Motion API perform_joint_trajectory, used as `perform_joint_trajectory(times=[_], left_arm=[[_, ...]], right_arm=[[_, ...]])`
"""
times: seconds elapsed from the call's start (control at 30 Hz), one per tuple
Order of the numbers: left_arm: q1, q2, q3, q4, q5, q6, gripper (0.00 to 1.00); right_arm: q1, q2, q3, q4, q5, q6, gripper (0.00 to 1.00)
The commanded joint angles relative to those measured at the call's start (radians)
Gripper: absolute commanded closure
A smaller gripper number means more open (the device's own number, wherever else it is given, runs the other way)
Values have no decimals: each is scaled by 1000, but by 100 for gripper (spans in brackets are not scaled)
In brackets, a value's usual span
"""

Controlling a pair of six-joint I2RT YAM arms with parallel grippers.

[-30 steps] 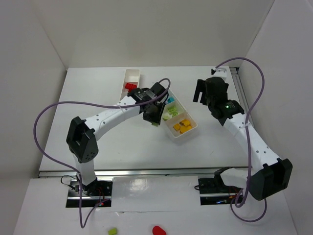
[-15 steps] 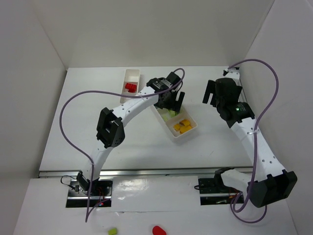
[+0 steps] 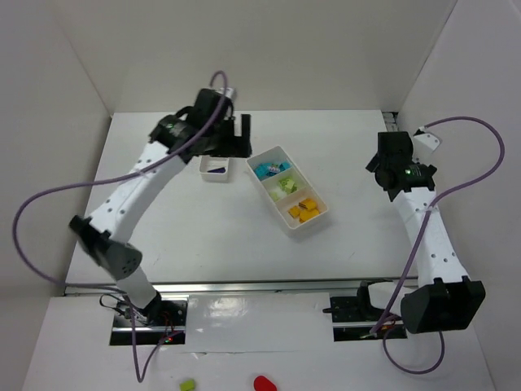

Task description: Sort the legos into containers by color

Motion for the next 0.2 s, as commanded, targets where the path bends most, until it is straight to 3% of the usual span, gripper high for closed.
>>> perform_joint_trajectory(times=[0.0, 0.17], left_arm=[[64, -144, -115, -17, -59, -26, 0], [176, -382, -279, 52, -81, -48, 0]], right_arm=[[-11, -19, -27, -17, 16, 78, 1], [-20, -8, -57, 20, -41, 59, 1]])
